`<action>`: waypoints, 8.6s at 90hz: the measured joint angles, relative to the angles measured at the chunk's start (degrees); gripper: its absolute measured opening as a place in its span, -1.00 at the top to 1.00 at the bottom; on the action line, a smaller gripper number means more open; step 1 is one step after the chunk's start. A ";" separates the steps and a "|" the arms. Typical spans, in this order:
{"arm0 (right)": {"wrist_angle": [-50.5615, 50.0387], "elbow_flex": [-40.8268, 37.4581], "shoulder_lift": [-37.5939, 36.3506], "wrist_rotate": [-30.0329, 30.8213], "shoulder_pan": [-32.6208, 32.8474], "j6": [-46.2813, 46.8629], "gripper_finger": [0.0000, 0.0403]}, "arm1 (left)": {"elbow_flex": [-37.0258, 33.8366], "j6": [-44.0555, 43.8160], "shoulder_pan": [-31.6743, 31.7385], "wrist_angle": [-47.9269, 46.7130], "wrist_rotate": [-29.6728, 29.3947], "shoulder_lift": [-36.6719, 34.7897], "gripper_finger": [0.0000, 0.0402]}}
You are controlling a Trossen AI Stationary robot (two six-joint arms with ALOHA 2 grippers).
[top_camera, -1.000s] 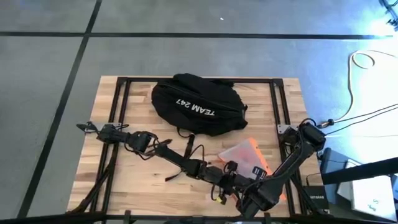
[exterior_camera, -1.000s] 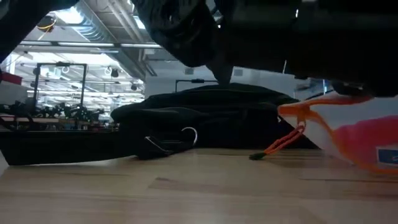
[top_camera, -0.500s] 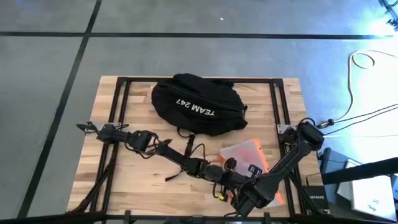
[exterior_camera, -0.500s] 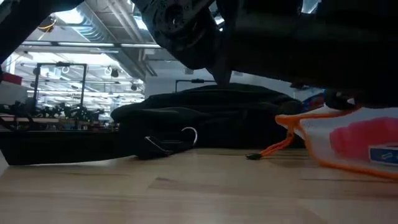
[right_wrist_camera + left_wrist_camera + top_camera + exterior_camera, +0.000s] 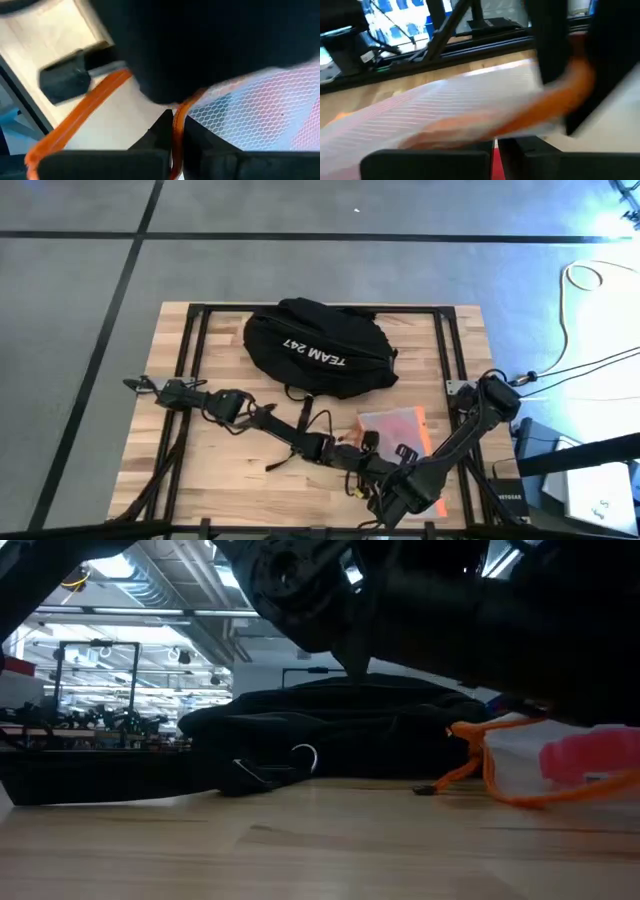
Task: Unpack backpack
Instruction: Remove the red charger adapter from the transparent white zip bag
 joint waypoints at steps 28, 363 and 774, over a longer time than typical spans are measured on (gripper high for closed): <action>-0.45 0.00 0.00 -2.35 -0.03 -0.01 1.00 | 0.02 -2.27 0.41 2.50 5.01 0.94 0.99; 0.62 0.04 0.02 -1.94 0.83 -1.70 1.00 | 6.86 -2.01 1.94 -77.06 4.56 -14.18 0.99; 0.91 0.00 0.02 2.59 0.78 -2.80 1.00 | -48.03 -4.27 -0.18 1.27 1.27 -31.79 -0.77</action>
